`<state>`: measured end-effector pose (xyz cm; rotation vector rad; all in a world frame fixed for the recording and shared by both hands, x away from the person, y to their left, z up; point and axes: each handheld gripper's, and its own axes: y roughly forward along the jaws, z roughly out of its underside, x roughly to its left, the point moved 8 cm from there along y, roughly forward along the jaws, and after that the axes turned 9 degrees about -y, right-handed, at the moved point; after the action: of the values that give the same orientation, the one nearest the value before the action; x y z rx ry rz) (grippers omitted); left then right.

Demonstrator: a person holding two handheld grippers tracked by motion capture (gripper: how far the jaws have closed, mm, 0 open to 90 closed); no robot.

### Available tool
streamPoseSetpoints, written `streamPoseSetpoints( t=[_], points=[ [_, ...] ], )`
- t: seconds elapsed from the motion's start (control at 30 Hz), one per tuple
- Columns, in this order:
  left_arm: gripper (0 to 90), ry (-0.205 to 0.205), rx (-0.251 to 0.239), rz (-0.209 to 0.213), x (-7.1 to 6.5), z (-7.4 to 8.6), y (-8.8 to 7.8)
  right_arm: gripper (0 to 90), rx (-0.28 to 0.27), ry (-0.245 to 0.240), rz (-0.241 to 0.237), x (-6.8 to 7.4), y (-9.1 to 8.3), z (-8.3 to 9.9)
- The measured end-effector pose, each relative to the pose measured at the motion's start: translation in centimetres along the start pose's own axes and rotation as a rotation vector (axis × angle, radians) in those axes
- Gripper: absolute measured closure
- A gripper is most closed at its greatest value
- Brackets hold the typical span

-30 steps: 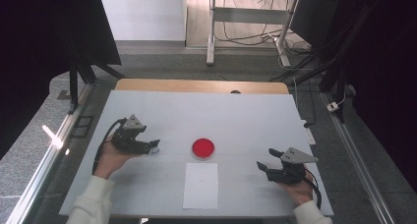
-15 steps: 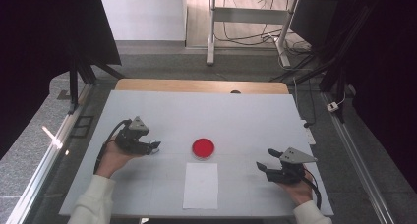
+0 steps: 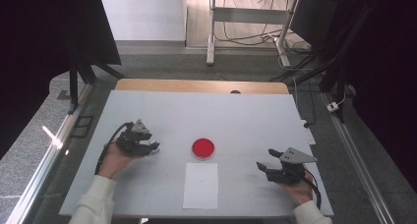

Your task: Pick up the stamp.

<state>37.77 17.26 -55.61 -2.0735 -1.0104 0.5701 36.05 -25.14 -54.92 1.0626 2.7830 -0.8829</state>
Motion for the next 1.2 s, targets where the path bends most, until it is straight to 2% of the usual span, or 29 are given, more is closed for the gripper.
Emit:
streamPoseSetpoints(
  t=[0.43,0.73,0.87,1.2],
  points=[
    [72.9,0.022,0.006,0.004,-0.18,0.27,0.21,29.9,0.006,0.001,0.0,-0.01,0.04,0.11],
    [75.2,0.012,0.005,0.027,-0.29,0.29,0.19,29.9,0.004,-0.001,0.002,-0.06,0.05,0.12],
    [75.5,0.012,0.0,0.009,-0.21,0.23,0.11,29.9,0.003,0.001,0.004,-0.04,0.03,0.1],
    [75.5,-0.012,-0.048,0.015,-0.17,-0.15,-0.65,30.3,0.001,-0.009,0.012,-0.09,-0.08,0.03]
  ],
)
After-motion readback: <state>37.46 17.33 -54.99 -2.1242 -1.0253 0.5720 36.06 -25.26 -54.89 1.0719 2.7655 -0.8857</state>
